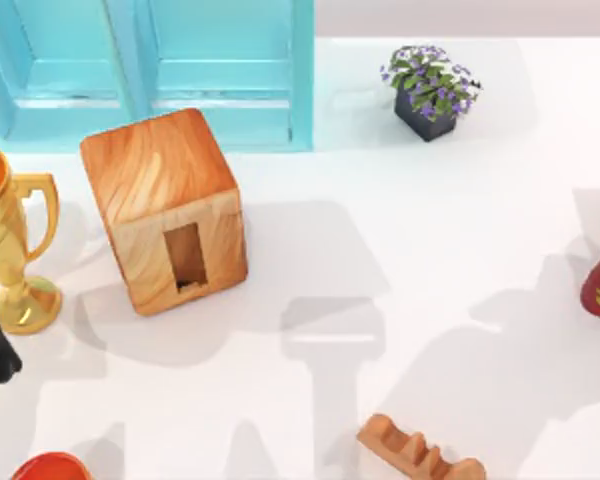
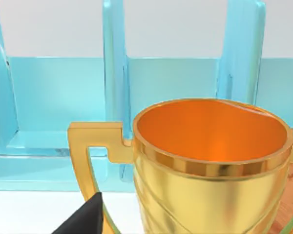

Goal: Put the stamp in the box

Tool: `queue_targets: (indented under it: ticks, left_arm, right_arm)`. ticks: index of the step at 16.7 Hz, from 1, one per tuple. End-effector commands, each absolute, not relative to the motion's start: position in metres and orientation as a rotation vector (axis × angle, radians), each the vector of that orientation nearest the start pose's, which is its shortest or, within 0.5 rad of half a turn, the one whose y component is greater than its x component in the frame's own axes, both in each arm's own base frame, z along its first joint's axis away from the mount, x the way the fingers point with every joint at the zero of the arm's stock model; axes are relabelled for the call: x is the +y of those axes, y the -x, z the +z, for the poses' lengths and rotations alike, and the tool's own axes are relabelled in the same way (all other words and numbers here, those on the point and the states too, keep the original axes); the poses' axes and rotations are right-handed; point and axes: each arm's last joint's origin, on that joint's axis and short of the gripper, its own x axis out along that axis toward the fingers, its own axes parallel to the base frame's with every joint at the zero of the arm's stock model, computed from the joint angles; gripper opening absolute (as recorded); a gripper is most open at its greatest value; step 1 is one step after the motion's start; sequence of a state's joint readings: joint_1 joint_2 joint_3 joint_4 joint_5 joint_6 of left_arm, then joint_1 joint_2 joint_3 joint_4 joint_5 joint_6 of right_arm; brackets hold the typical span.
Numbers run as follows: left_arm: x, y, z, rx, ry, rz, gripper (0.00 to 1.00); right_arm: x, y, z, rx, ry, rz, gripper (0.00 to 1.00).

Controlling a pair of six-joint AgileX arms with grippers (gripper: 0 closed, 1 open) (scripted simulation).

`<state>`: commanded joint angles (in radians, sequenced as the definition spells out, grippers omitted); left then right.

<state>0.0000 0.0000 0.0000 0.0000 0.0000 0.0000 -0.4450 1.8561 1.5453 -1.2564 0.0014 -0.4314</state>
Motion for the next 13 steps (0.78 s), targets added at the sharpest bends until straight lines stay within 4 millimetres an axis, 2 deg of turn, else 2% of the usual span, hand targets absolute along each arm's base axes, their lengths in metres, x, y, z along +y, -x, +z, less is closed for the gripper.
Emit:
queue_targets:
  ticks: [4,8,13]
  left_arm:
    - [-0.001,-0.106,0.16,0.0,0.0,0.0,1.0]
    - [-0.001,-0.106,0.16,0.0,0.0,0.0,1.0]
    - [-0.001,-0.106,0.16,0.0,0.0,0.0,1.0]
  right_arm:
    - [-0.148,-0.318,0.202,1.569,-0.008,-0.008,0.0]
    - [-0.148,-0.318,0.2,1.57,-0.008,-0.008,0.0]
    - [-0.148,-0.318,0.2,1.57,-0.008,-0.008,0.38]
